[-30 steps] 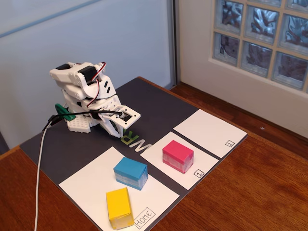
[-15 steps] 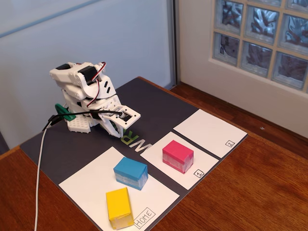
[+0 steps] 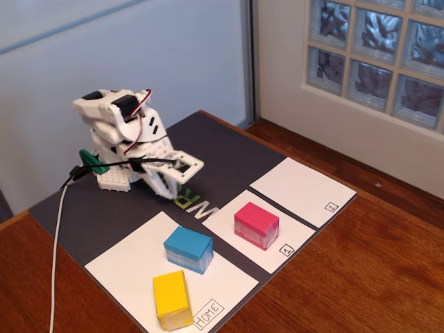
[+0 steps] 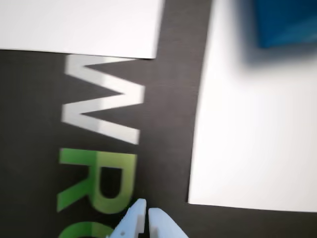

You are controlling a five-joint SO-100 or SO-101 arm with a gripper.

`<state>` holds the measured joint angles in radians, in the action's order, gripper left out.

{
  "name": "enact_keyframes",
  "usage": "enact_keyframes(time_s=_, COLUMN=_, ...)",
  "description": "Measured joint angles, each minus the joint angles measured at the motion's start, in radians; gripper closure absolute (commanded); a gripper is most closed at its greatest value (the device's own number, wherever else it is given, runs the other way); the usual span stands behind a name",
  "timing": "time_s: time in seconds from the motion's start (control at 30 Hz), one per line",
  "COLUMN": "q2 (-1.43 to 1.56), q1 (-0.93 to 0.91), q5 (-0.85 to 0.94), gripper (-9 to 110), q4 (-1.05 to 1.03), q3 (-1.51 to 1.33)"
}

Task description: Move box blue to zone 2

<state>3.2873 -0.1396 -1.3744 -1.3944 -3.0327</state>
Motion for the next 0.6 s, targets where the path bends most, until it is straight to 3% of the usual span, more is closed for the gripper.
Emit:
enact_keyframes(time_s=0.3, q2=-0.021, q1=-0.032, q5=0.020, gripper=102, q4=0.040, q3=0.110)
enact_keyframes(time_s=0.6, q2=-0.769, q1=-0.097, q5=0.166, gripper=102, q4=0.041, q3=0.666)
